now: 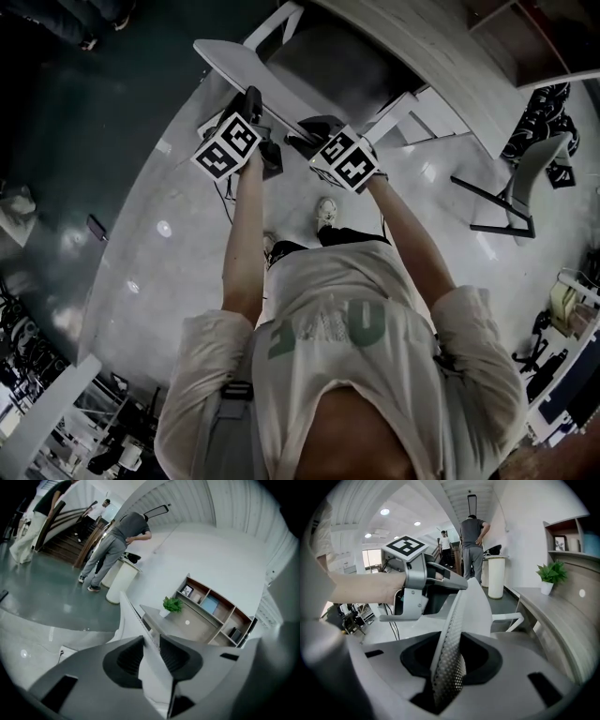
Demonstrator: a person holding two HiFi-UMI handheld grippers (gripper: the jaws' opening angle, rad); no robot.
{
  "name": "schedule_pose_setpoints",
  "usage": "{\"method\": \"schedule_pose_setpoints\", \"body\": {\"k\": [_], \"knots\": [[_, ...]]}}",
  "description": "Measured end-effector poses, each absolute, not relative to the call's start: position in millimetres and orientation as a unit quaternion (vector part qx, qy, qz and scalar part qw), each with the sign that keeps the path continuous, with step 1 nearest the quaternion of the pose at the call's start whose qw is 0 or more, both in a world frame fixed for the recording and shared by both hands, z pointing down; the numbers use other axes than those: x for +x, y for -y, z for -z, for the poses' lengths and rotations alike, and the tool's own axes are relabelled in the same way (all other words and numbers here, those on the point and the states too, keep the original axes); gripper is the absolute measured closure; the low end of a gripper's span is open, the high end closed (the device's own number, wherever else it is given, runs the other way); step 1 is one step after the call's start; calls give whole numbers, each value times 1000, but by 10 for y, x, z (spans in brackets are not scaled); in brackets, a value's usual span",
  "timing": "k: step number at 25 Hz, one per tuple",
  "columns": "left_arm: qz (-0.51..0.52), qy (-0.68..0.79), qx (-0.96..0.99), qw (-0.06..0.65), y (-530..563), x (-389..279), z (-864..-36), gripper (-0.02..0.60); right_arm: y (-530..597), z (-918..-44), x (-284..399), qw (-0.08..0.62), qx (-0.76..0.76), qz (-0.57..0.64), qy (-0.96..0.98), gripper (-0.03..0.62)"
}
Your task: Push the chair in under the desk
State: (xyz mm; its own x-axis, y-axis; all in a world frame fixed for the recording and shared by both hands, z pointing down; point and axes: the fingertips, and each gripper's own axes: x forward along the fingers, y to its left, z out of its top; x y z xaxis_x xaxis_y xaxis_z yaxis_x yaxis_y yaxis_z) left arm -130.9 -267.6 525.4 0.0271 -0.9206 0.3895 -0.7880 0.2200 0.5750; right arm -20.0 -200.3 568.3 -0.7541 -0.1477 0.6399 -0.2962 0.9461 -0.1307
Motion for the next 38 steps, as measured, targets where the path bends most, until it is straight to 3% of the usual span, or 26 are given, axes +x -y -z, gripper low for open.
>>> {"method": "schedule_pose_setpoints", "body": {"k": [1, 2, 4, 7, 9, 11, 13, 16, 26, 38], "knots": [[70, 706, 616, 343, 2602, -1357, -5221, 481, 1987, -5680, -203, 334, 118, -108, 929, 470], [35, 722, 609, 326, 2498, -1431, -5244, 563, 1980, -5672, -207, 336, 116, -104, 929, 470], [-9, 732, 588, 344, 2222, -1582, -5494, 571, 1972, -5655, -216, 338, 113, -101, 929, 471], [101, 704, 553, 435, 1928, -1646, -5751, 569, 1946, -5688, -239, 351, 103, -82, 927, 471], [135, 692, 562, 432, 1992, -1635, -5628, 569, 1945, -5691, -277, 358, 94, -69, 926, 467], [155, 669, 593, 421, 2187, -1554, -5372, 545, 1923, -5668, -307, 359, 91, -68, 926, 465], [193, 628, 616, 434, 2428, -1438, -5150, 398, 1893, -5652, -313, 355, 92, -73, 927, 467], [171, 611, 628, 451, 2688, -1347, -5107, 347, 1857, -5655, -328, 355, 85, -74, 928, 464], [47, 605, 629, 486, 2896, -1583, -5531, 348, 1774, -5651, -625, 366, 74, -62, 926, 441], [155, 591, 593, 525, 2807, -1616, -5582, 383, 1673, -5697, -623, 382, 64, -59, 920, 439]]}}
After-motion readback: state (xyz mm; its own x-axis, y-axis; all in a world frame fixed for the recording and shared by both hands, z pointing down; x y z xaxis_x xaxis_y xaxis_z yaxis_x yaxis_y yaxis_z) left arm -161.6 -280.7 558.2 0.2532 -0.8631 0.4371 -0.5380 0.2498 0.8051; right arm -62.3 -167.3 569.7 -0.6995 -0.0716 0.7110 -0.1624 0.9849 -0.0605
